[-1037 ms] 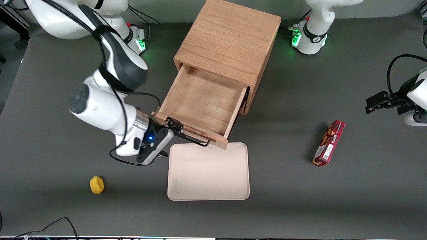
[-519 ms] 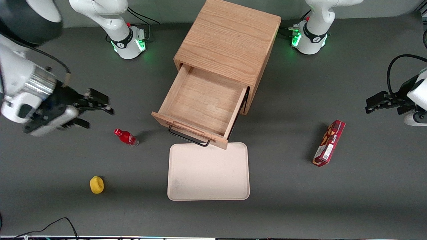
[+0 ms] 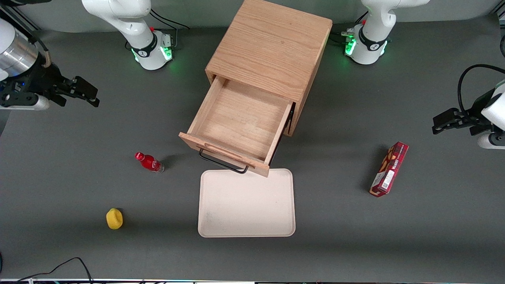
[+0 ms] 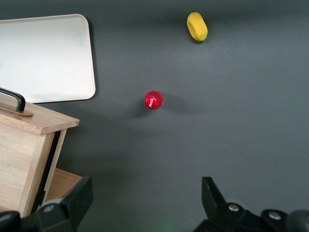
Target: Open upper drawer
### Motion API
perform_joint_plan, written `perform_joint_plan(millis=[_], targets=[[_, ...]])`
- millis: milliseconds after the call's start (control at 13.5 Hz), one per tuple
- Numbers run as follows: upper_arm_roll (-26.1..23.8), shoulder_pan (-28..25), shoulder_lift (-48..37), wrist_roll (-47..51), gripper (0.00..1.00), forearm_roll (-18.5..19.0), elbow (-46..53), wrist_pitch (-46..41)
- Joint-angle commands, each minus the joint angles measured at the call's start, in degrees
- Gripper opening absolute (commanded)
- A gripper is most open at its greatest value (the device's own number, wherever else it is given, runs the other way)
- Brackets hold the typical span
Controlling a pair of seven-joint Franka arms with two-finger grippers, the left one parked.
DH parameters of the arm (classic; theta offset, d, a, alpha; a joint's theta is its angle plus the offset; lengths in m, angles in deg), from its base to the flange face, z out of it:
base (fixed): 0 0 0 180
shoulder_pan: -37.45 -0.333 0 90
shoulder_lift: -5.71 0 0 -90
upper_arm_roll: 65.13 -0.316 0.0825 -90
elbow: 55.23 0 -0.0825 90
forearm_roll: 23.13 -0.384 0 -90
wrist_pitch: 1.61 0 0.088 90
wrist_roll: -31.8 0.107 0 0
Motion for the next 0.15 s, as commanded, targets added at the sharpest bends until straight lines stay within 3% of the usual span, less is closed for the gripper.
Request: perform_joint_plan(millis=[0, 74], targets=[[0.30, -0.10, -0.20, 1.92, 1.00, 1.08, -1.17, 0.11], [0.30, -0.01, -0.20, 1.92, 1.00, 1.08, -1.17, 0.11]])
